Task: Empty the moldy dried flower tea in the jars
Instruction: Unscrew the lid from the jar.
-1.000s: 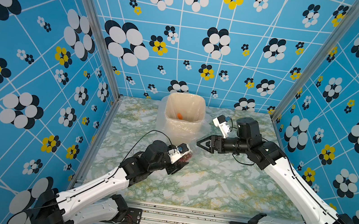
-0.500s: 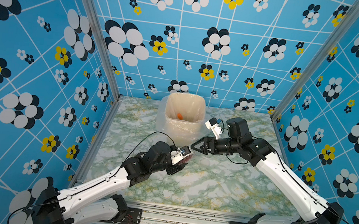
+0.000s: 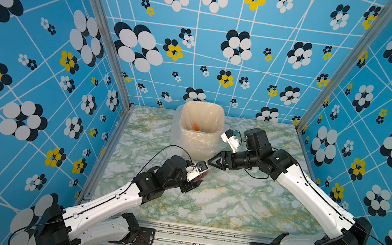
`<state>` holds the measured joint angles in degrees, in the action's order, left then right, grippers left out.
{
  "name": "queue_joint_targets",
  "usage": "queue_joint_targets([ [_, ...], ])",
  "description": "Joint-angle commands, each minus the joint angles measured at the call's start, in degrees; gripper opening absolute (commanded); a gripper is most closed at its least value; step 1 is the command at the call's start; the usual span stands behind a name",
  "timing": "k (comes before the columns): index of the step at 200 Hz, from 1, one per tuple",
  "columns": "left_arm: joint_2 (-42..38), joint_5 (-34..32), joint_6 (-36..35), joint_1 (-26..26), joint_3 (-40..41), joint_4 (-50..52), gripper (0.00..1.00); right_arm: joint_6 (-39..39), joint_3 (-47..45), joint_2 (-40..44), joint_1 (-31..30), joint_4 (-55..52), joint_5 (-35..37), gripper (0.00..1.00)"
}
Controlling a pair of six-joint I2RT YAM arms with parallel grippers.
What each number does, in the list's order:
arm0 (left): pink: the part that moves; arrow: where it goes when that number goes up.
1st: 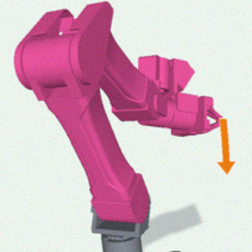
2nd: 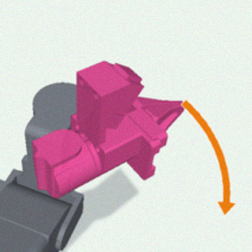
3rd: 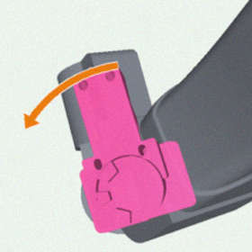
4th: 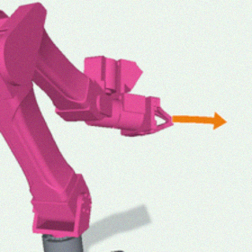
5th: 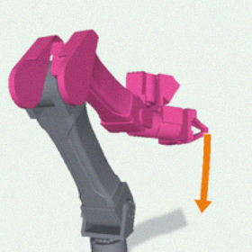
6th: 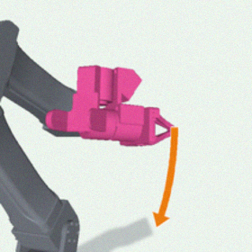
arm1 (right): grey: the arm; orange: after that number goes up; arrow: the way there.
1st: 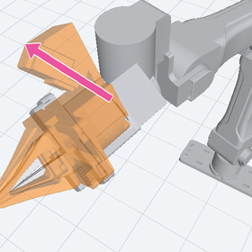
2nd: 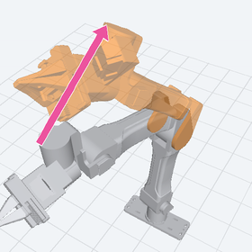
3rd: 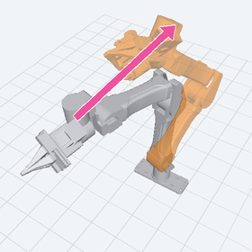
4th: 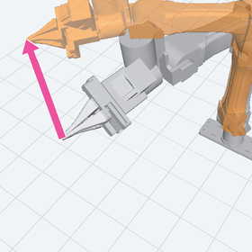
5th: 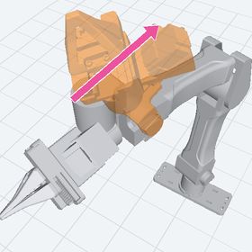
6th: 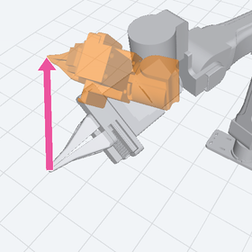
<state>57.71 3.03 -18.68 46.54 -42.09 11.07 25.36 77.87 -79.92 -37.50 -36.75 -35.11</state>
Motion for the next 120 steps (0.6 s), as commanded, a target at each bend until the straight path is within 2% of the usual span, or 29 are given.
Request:
queue_joint_targets([
  [1, -0.18, 1.35, 0.74, 0.46, -1.68, -4.65, 0.05, -2.52, 0.70, -1.59, -1.62, -3.31, -2.72, 0.67],
  [25, -0.30, 3.48, 1.23, 0.25, -1.77, -4.33, 0.04, -3.75, 0.40, -1.72, -1.59, -3.04, -3.46, 0.61],
  [34, -0.32, 5.01, 1.49, 0.06, -1.77, -4.09, 0.04, -4.53, 0.36, -1.73, -1.61, -2.98, -4.15, 0.59],
  [47, -0.26, 7.45, 1.94, -0.26, -1.77, -3.74, 0.04, -5.94, 0.40, -1.69, -1.59, -3.19, -5.24, 0.51],
  [77, -0.31, 13.02, 3.23, -1.65, -1.68, -3.19, 0.04, -11.10, 0.44, -1.63, -1.62, -4.53, -7.74, 0.42],
  [120, -0.54, 27.02, 7.25, -5.59, -1.94, -3.08, 0.04, -29.71, 0.20, -1.73, -1.33, -10.64, -12.74, 0.34],
])
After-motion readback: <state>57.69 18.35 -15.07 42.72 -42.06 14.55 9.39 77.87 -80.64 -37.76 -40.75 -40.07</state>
